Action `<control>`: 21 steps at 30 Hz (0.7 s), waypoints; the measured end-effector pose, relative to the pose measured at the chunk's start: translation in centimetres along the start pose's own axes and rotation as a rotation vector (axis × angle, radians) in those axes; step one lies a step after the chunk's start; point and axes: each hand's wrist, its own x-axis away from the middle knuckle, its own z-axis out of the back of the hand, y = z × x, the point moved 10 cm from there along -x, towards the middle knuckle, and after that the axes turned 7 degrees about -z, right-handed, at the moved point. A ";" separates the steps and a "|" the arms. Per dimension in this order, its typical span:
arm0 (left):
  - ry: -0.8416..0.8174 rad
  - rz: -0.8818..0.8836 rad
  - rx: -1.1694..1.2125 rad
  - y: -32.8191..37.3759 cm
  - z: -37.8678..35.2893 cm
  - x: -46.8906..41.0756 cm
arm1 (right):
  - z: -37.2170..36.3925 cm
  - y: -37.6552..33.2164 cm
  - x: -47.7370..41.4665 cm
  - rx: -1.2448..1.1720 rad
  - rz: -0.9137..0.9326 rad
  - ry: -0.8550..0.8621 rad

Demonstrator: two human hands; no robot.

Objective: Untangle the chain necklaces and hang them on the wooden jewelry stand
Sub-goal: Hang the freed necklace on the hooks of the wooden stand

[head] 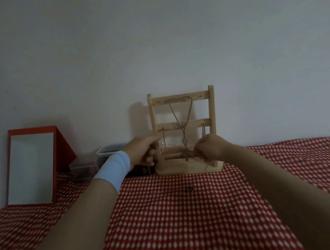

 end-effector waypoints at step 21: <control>-0.105 -0.222 -0.003 7.0 -2.5 0.0 | 3.0 -4.9 2.2 -0.672 0.167 -0.022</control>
